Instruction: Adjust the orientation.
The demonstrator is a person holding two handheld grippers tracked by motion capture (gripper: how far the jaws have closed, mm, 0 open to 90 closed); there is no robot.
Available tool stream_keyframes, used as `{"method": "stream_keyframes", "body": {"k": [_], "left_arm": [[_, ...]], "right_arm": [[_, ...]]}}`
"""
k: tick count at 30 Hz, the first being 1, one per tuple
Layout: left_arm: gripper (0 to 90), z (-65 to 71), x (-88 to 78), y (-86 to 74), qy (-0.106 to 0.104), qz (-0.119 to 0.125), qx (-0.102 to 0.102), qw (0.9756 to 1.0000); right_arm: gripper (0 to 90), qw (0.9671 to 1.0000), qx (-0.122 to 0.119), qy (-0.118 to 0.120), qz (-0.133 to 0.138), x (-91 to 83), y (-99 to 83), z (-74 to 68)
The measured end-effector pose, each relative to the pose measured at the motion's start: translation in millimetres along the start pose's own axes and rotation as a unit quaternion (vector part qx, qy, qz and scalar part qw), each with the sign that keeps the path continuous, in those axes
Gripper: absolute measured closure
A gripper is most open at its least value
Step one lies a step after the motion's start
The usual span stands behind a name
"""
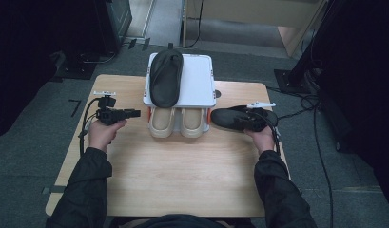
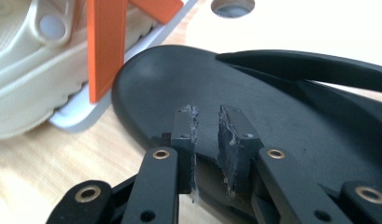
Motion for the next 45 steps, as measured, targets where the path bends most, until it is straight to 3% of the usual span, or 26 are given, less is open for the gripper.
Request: {"method": "stream_keyframes", "body": {"k": [7, 10, 21, 27, 31, 36, 40, 45], "left_arm": [[55.9, -1.0, -0.8, 0.4, 0.0, 0.004, -0.003, 1.0], [55.9, -1.9, -0.9, 0.3, 0.001, 0.006, -0.005, 1.0], [55.9, -3.5, 0.0, -0.7, -0.001, 0.004, -0.008, 1.0], [55.9, -3.3, 0.4, -0.9, -0.001, 0.004, -0.009, 1.0], [55.9, -4.1, 0.2, -1.1, -0.001, 0.004, -0.008, 1.0], [56.0, -4.7, 0.5, -1.7, -0.001, 0.003, -0.011, 0.9999], [56.0, -4.3, 0.7, -1.7, -0.001, 0.001, -0.009, 1.0], [56.0, -3.7, 1.0, -2.8, 0.0, -0.002, -0.006, 1.0]], "right_arm": [[75.6, 1.0, -0.003, 0.005, -0.001, -14.5, -13.3, 1.7], [70.4, 1.0, 0.003, 0.007, 0.005, -18.2, -14.7, 0.3], [56.5, 0.9965, 0.043, -0.029, 0.066, -41.1, -4.2, 17.3], [53.3, 0.9948, 0.049, -0.056, 0.07, -47.3, -4.9, 28.1], [48.8, 0.9927, 0.072, -0.075, 0.06, -47.2, -9.0, 36.8], [44.0, 0.992, 0.088, -0.071, 0.056, -41.0, -12.0, 39.5], [47.4, 0.9911, 0.108, -0.048, 0.062, -35.8, -12.1, 38.3], [43.7, 0.9911, 0.107, -0.044, 0.067, -32.4, -10.5, 37.7]]}}
Point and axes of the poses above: each handheld gripper's, and its own axes: x roughly forward along the jaws, y roughly out of its top, z roughly to its right, the point moved 6 cm from there along x, roughly forward along the jaws, and after that the axes turned 15 degrees about x, right-handed, at the moved point
